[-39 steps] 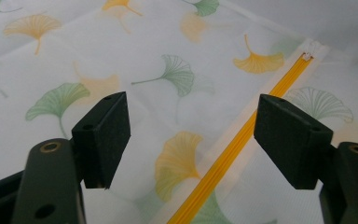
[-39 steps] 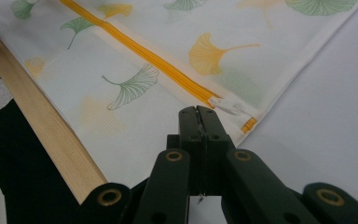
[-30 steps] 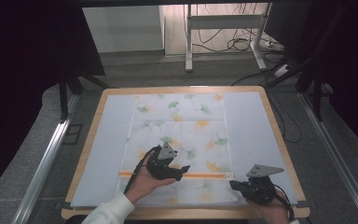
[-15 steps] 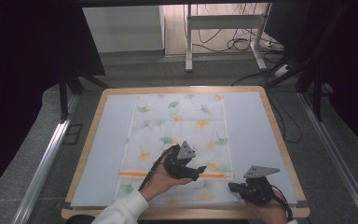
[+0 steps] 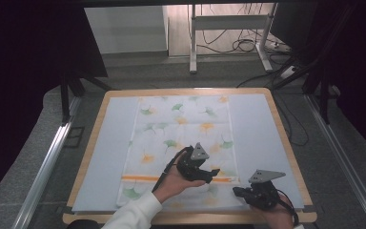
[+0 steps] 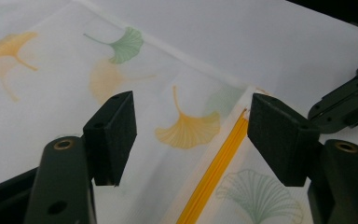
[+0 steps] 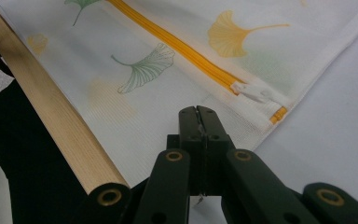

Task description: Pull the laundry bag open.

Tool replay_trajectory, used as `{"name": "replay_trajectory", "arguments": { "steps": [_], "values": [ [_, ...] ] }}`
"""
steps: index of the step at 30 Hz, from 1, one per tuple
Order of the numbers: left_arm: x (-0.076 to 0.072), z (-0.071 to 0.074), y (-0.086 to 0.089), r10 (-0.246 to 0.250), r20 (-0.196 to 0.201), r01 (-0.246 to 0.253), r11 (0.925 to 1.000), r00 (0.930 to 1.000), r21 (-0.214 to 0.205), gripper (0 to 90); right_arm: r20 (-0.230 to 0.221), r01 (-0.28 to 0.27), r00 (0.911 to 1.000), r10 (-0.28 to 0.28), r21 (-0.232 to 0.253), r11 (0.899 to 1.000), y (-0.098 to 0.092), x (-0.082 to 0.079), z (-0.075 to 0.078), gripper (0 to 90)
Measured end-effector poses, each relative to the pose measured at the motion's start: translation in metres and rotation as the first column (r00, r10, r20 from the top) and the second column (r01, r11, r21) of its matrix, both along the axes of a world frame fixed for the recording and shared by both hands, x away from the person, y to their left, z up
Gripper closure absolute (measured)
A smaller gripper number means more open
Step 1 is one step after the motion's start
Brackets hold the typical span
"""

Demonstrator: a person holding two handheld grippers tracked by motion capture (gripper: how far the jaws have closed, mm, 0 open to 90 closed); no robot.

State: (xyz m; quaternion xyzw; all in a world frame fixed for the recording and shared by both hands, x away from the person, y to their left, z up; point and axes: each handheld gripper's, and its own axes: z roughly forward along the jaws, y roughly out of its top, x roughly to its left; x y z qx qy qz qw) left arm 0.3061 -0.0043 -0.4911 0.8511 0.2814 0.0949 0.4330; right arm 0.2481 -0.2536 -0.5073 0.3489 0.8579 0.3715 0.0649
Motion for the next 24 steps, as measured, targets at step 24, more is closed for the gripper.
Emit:
{"name": "replay_trajectory", "arguments": {
  "steps": [24],
  "values": [
    [0.006, -0.01, -0.043, -0.081, -0.011, 0.081, 0.9962, 0.9967, 0.032, 43.3, -0.021, -0.015, 0.9997, 0.015, -0.033, 0.999, 0.0, 0.003, -0.006, 89.3]
  ]
}}
